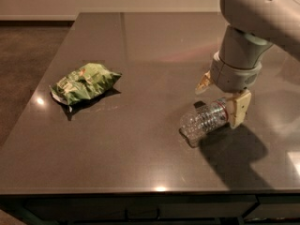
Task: Place water bottle upright
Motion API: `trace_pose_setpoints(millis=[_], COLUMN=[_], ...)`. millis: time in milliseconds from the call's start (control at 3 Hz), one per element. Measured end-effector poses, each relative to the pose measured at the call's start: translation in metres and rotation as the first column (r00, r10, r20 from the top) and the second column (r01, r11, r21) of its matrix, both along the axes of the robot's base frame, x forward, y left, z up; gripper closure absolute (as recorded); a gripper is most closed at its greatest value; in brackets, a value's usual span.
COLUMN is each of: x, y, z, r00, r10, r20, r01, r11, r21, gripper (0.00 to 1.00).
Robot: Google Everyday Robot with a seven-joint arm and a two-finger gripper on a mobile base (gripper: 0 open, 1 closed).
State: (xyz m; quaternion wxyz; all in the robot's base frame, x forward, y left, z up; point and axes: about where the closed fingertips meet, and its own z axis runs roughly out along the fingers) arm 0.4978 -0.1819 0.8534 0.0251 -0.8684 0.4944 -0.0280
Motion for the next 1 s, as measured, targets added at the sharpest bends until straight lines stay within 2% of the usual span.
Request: trace_pose_setpoints(millis=[333, 667, 1000], x=[0.002, 0.009, 0.021], y=[0.000, 0.004, 0.008], z=[-0.002, 0.009, 0.025], r00=[1.0000, 0.9991, 0.9890], r10=[0.004, 0.025, 0.053], r20=[-0.007, 0.033, 0.138], r01=[-0.005, -0.024, -0.044], r11=[1.000, 0.999, 0.997], r21=[-0.012, -0.032, -0.071], gripper=[0.49, 0.80, 1.00])
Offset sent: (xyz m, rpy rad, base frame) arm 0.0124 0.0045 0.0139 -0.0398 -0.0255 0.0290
